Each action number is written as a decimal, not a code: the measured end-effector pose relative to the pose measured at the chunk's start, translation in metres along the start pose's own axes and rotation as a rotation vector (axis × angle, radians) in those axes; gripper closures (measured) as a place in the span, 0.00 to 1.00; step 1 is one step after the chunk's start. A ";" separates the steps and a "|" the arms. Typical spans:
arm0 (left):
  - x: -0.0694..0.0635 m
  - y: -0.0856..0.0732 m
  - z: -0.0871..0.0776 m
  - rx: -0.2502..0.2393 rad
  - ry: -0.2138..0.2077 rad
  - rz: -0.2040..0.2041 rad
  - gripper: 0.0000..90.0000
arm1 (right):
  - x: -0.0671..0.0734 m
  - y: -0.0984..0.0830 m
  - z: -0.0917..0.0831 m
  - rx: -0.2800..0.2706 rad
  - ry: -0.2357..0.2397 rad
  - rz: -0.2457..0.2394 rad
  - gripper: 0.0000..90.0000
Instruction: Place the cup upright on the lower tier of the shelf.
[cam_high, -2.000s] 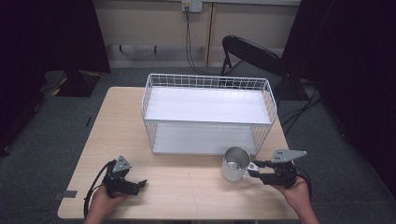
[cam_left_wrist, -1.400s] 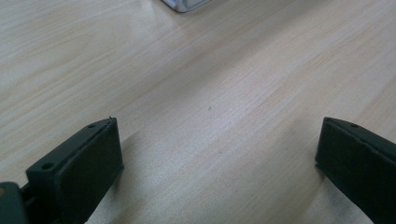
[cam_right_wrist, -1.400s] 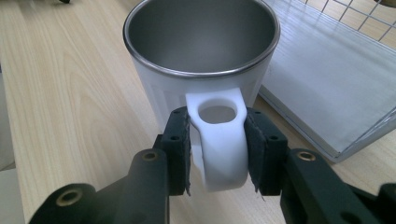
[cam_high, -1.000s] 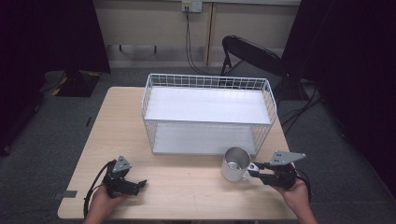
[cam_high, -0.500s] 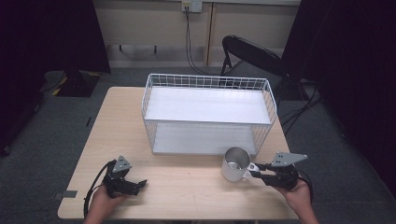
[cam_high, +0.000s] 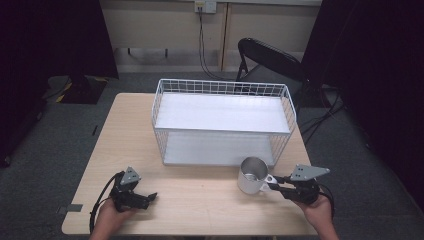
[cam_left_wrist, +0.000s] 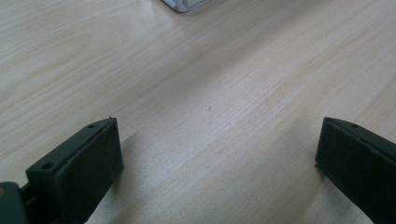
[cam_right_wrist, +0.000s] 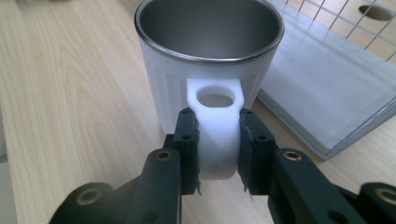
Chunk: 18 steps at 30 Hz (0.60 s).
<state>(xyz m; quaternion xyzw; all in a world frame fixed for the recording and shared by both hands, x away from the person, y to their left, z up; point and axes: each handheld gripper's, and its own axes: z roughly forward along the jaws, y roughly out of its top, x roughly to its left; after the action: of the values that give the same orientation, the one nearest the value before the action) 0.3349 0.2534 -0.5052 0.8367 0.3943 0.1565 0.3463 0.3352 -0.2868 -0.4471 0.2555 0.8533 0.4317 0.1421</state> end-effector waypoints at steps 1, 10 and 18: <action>0.000 0.000 0.000 0.000 0.000 0.000 0.00 | 0.000 0.000 -0.001 -0.001 -0.007 -0.001 0.80; 0.000 0.000 0.000 0.000 0.000 -0.001 0.00 | 0.000 -0.002 -0.004 -0.025 -0.042 0.013 0.80; 0.000 0.000 0.000 0.000 0.000 0.000 0.00 | 0.000 0.002 -0.006 -0.049 -0.046 0.028 0.80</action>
<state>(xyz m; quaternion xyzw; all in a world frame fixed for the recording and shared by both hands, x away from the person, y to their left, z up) 0.3349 0.2534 -0.5052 0.8367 0.3943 0.1564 0.3463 0.3326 -0.2899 -0.4422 0.2738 0.8354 0.4483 0.1619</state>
